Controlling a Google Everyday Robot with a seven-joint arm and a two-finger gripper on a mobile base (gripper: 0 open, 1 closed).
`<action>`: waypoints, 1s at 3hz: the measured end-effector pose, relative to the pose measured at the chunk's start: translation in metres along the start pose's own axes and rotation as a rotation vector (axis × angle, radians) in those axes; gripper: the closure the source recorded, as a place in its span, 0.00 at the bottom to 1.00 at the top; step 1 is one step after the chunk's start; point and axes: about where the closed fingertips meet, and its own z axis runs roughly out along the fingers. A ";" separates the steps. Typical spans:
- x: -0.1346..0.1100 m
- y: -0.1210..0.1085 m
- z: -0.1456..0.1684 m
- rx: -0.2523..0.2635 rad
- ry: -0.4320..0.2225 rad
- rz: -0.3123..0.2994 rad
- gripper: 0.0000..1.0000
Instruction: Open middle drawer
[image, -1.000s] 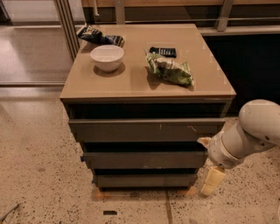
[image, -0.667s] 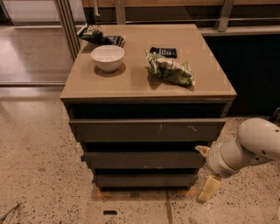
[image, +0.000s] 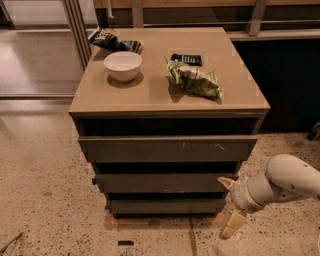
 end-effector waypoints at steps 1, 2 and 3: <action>0.003 0.002 0.003 0.013 0.023 -0.028 0.00; 0.006 0.000 0.017 0.071 0.042 -0.107 0.00; 0.005 -0.018 0.027 0.158 0.024 -0.163 0.00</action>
Offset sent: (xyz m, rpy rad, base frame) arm 0.0191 0.0068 -0.0296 -0.1181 -0.2722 0.0702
